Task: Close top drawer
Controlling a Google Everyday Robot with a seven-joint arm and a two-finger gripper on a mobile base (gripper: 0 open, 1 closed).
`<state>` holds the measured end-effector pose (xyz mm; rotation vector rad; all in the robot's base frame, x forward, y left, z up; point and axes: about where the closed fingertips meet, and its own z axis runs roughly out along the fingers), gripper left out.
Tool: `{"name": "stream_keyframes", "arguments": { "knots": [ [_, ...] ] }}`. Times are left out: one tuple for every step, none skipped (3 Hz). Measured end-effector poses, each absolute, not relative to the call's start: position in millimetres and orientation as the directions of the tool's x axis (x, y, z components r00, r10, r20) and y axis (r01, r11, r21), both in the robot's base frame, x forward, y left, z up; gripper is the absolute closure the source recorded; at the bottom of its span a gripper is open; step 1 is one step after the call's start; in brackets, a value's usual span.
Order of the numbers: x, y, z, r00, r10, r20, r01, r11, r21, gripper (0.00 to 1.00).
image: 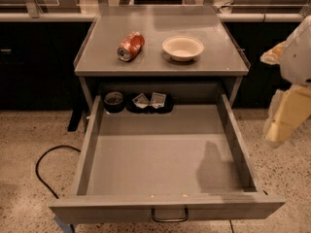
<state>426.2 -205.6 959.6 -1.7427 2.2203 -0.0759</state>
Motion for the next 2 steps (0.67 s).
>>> {"name": "stream_keyframes", "arguments": {
  "knots": [
    [396.7, -190.4, 920.3, -0.191, -0.948, -0.255, -0.953, 0.242, -0.184, 0.00],
    [363.7, -186.7, 875.4, -0.196, -0.934, -0.299, -0.967, 0.234, -0.099, 0.00]
  ]
}}
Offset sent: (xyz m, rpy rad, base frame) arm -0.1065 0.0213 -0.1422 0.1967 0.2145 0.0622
